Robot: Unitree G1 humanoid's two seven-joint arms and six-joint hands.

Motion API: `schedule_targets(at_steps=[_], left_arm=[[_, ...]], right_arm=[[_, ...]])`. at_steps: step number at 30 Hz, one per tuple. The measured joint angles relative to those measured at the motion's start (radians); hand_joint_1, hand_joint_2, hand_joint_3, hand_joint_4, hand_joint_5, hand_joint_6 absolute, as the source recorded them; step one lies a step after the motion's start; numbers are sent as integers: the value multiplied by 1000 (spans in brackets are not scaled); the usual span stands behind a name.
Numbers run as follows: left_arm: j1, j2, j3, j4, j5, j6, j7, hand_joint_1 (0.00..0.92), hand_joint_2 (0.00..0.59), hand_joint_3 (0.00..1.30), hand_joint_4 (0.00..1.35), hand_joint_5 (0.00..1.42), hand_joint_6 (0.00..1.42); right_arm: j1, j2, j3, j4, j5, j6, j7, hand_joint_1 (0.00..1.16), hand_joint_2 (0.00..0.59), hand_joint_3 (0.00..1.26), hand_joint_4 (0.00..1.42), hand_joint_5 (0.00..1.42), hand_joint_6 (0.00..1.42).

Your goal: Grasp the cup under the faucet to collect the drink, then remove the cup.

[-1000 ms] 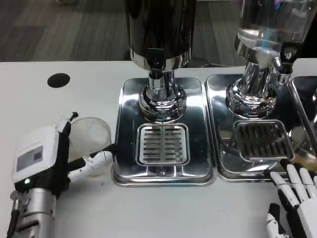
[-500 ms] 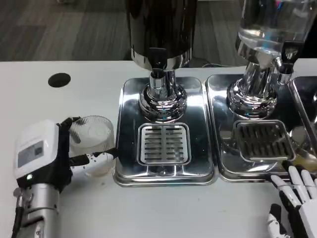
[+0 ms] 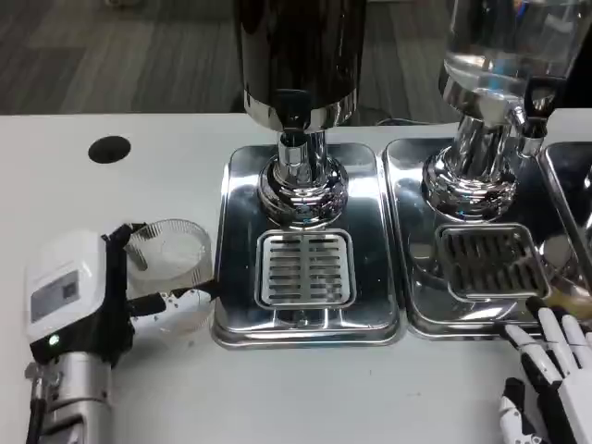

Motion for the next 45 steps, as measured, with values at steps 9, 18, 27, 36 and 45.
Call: schedule_targets(at_steps=[9, 18, 27, 36, 45], left_arm=[[60, -1, 2, -67, 6, 4, 16, 588, 31, 740, 744, 956, 1298], [85, -1, 9, -141, 42, 13, 25, 582, 32, 733, 744, 956, 1297], [55, -11, -8, -226, 101, 40, 27, 581, 32, 732, 744, 956, 1297], [-59, -52, -106, -148, 199, 82, 16, 580, 32, 740, 744, 956, 1297], [-142, -95, -187, 17, 244, 133, 32, 579, 32, 744, 744, 956, 1297]], right_arm=[[1, 0, 0, 6, 1, -5, 0, 111, 577, 196, 0, 0, 63], [5, 1, 0, 4, 0, -10, 0, 111, 577, 193, 0, 0, 64], [27, 0, -11, -55, -17, -10, -2, 112, 577, 109, 0, 0, 51], [62, -1, -30, -108, -32, -9, -3, 112, 577, 97, 0, 0, 50], [80, -2, -72, -130, -17, -12, -3, 112, 577, 96, 0, 0, 50]])
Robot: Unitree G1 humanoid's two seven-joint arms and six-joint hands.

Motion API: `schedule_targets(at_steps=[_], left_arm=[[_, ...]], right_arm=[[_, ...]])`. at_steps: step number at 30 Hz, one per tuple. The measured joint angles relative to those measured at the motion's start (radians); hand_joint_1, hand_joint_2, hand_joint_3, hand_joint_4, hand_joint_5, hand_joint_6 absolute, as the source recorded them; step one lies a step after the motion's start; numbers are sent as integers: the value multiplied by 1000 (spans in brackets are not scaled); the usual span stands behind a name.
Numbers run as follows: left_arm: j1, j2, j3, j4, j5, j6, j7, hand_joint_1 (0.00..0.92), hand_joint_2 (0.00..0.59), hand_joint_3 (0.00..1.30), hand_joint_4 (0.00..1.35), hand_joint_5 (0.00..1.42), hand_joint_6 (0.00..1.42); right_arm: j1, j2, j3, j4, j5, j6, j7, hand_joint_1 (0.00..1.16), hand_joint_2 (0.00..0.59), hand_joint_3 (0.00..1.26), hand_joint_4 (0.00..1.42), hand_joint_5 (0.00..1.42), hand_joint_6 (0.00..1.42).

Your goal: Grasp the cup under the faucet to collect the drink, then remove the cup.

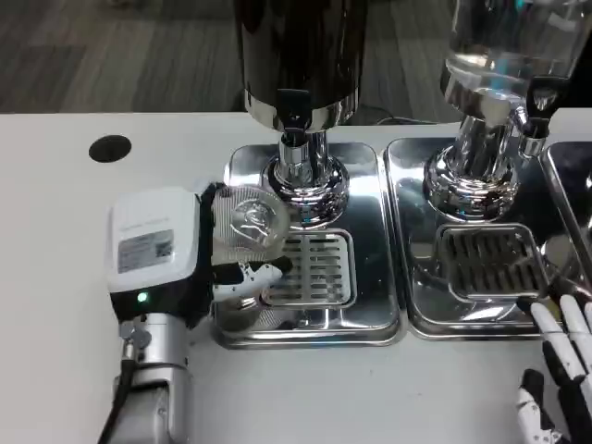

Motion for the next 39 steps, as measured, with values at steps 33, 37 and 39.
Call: schedule_targets(at_steps=[33, 37, 39], left_arm=[[-202, -105, -101, 339, -62, -50, 183, 100, 91, 555, 538, 841, 1119], [-198, -93, -99, 335, -82, -62, 194, 77, 90, 500, 478, 798, 1082], [-198, -89, -99, 335, -85, -62, 194, 70, 82, 476, 454, 781, 1057]], right_arm=[[10, 5, -27, 1, 42, -29, 2, 113, 577, 104, 0, 0, 50], [3, 7, -27, 8, 44, -30, 3, 113, 577, 104, 0, 0, 50], [1, 8, -27, 13, 46, -32, 3, 113, 577, 104, 0, 0, 50]])
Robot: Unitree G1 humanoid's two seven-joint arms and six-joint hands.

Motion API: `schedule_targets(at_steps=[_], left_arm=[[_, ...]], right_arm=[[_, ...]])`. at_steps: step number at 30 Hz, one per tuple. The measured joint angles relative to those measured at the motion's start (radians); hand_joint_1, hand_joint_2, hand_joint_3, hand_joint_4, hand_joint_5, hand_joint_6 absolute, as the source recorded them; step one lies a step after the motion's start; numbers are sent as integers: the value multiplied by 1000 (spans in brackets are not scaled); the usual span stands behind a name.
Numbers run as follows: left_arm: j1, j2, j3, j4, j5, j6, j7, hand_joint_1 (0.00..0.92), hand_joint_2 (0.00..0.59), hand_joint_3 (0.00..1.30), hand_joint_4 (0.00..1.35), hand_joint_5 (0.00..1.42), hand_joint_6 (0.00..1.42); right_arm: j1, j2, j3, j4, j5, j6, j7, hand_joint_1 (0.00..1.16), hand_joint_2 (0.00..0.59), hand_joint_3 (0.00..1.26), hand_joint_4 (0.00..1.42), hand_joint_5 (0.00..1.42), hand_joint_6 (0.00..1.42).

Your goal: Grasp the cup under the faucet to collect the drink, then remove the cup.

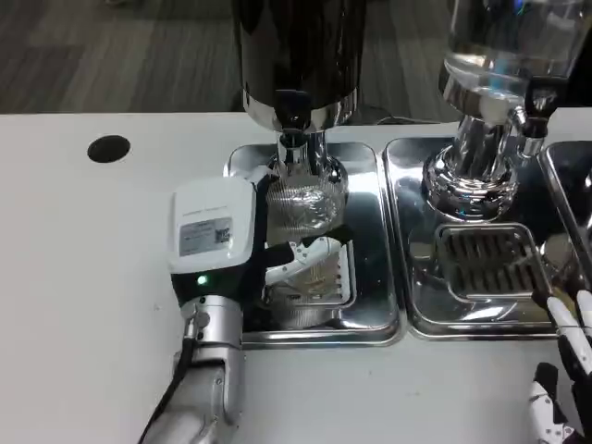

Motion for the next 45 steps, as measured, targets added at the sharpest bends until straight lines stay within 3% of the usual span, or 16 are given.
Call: schedule_targets(at_steps=[14, 17, 19, 21, 26, 32, 38, 45], left_arm=[[4, 6, -1, -20, -3, 0, 0, 2, 60, 338, 325, 691, 958], [8, 9, -1, -23, -2, 1, 0, 0, 39, 306, 287, 638, 863], [21, 10, -1, -36, -2, 6, 0, 0, 30, 272, 216, 496, 618], [29, 11, 0, -44, -2, 6, 0, 0, 28, 238, 159, 414, 472], [87, 30, 8, -152, -6, 0, -3, 0, 26, 175, 92, 307, 300], [145, 56, 23, -263, -13, -18, -21, 0, 25, 102, 4, 215, 207], [205, 79, 53, -324, -41, -34, -51, 0, 15, 9, 0, 97, 62], [274, 107, 64, -461, -34, -40, -116, 0, 25, 29, 0, 91, 49]], right_arm=[[-2, 2, 0, 14, 8, -8, 0, 113, 577, 104, 0, 0, 50], [-2, 2, 0, 13, 8, -8, 0, 113, 577, 104, 0, 0, 50], [-2, 2, 0, 13, 8, -8, 0, 113, 577, 104, 0, 0, 50], [-3, 2, 0, 13, 8, -8, 0, 113, 577, 112, 0, 0, 41], [-1, 3, 0, 10, 0, -13, -1, 113, 577, 114, 0, 0, 7], [-5, 2, 0, -29, -41, -6, 5, 112, 574, 114, 0, 0, 0], [-14, 2, 2, -61, -65, 12, 33, 110, 568, 114, 0, 0, 0], [-23, 2, 7, -77, -88, 22, 49, 108, 566, 109, 0, 0, 0]])
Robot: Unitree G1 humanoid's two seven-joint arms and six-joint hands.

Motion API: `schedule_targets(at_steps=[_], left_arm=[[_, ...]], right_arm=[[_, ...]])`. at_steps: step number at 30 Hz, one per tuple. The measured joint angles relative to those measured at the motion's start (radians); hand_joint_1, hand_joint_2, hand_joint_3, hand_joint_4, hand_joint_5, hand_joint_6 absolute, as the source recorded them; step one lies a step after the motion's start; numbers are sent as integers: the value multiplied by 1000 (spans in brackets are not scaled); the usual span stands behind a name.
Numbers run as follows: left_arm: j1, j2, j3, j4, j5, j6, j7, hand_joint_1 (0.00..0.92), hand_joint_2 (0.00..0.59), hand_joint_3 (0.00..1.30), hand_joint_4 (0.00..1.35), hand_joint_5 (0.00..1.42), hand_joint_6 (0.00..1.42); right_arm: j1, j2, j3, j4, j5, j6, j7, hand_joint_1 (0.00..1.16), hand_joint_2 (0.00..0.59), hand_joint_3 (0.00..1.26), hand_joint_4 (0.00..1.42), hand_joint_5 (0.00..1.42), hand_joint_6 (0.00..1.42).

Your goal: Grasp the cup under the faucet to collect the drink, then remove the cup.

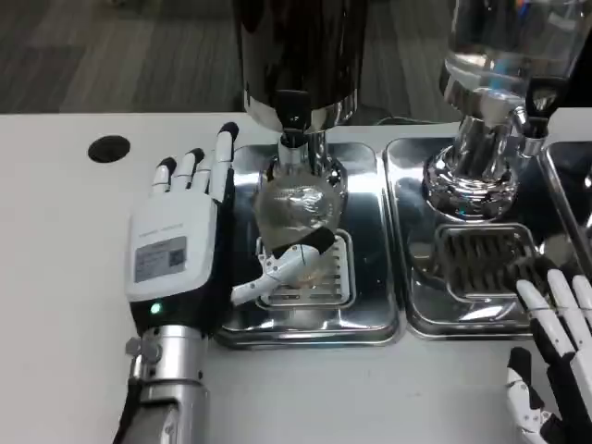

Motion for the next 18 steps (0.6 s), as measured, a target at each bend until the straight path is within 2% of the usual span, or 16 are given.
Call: schedule_targets(at_steps=[5, 10, 12, 18], left_arm=[[116, 39, 12, -187, 39, -7, -24, 0, 27, 61, 0, 103, 47], [197, 74, 47, -270, 40, -28, -45, 0, 38, 78, 0, 83, 47], [203, 87, 62, -307, 49, -33, -67, 0, 41, 103, 0, 80, 47], [185, 87, 70, -370, 78, -58, -125, 0, 52, 132, 0, 67, 31]], right_arm=[[-16, 1, 3, -1, 2, 0, 12, 107, 566, 110, 0, 0, 0], [-33, 10, 23, -1, -24, 21, 25, 111, 563, 107, 0, 0, 0], [-38, 22, 36, -1, -38, 29, 32, 114, 564, 106, 0, 0, 0], [-29, 31, 42, -41, -62, 60, 46, 152, 566, 104, 0, 0, 0]])
